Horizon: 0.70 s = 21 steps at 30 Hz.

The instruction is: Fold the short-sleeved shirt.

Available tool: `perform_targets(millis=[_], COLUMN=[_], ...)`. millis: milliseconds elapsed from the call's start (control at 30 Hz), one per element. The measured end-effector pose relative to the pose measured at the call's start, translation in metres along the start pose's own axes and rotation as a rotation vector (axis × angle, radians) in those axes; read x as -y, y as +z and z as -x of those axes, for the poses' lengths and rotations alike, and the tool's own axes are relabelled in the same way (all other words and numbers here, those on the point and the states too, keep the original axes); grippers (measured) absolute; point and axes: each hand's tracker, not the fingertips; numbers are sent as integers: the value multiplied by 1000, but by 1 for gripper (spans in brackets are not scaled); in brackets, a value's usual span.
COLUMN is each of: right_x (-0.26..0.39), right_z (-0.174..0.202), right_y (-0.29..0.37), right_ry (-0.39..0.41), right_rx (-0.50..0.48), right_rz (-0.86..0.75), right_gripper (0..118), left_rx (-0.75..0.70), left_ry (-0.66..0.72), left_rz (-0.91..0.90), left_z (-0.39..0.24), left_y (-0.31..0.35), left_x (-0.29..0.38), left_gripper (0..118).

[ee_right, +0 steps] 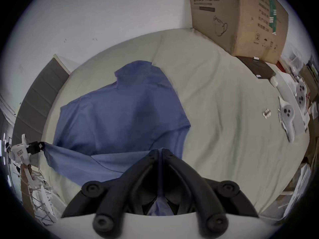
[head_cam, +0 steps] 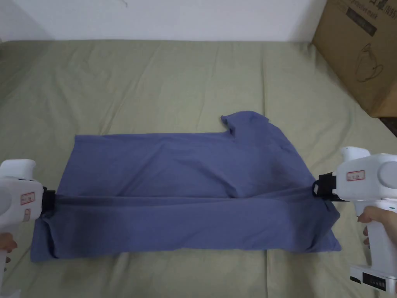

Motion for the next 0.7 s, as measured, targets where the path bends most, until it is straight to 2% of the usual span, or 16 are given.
perform_targets(millis=[100, 133, 200, 233, 267, 300, 333, 367, 500, 567, 600, 667, 700], right_x=[-5, -6, -5, -4, -2, 0, 3, 6, 23, 38, 47, 72, 83], right_z=[3, 3, 2, 3, 6, 8, 10, 10, 7, -1, -3, -4, -9], right_y=[-21, -26, -32, -30, -27, -22, -17, -10, 22, 34, 41, 52, 55], right_ry=[-10, -15, -12, 3, 23, 40, 54, 59, 59, 39, 20, -33, -52], right_rx=[8, 18, 9, -11, -6, 1, 1, 0, -26, -54, -59, -66, -93], right_rz=[23, 26, 22, 14, 1, -5, -14, -26, -82, -108, -126, -163, -152], right_gripper=[4, 4, 4, 4, 9, 26, 61, 77, 77, 69, 58, 8, 2], left_rx=[-28, -49, -48, -48, -45, -38, -24, -4, 18, 69, 92, 89, 67], left_ry=[-12, -15, -12, -7, -2, 9, 20, 35, 57, 94, 114, 138, 149], left_rz=[24, 39, 54, 55, 54, 50, 40, 26, -15, -32, -38, -65, -63], left_z=[-4, -3, 1, 3, 2, 4, 6, 8, 10, 11, 12, 14, 13], left_y=[-22, -27, -32, -31, -27, -22, -16, -9, 33, 54, 62, 76, 79], left_x=[-1, -2, -1, 0, 2, 4, 5, 5, 21, 38, 47, 69, 80], left_gripper=[6, 12, 37, 54, 69, 84, 98, 102, 101, 96, 86, 28, 0])
